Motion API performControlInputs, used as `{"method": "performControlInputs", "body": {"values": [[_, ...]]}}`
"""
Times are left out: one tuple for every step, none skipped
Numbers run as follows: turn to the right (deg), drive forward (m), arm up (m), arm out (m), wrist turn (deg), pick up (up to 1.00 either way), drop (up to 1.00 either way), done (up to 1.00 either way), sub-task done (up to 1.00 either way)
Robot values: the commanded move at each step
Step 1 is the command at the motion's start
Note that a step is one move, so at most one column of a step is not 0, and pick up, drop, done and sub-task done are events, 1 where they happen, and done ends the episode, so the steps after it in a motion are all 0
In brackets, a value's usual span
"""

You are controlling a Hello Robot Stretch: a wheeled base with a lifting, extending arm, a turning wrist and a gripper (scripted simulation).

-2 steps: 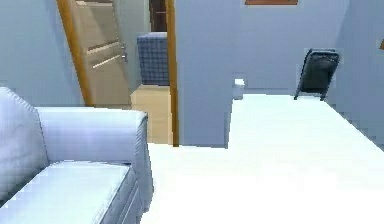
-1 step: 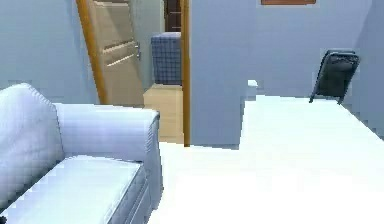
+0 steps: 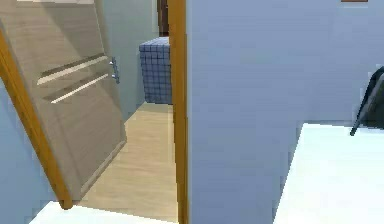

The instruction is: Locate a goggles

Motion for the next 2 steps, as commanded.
{"method": "performControlInputs", "body": {"values": [[0.0,0.50,0.00,0.00,0.0,0.00,0.00,0.00,0.00],[-45.0,0.00,0.00,0.00,0.0,0.00,0.00,0.00,0.00]]}}
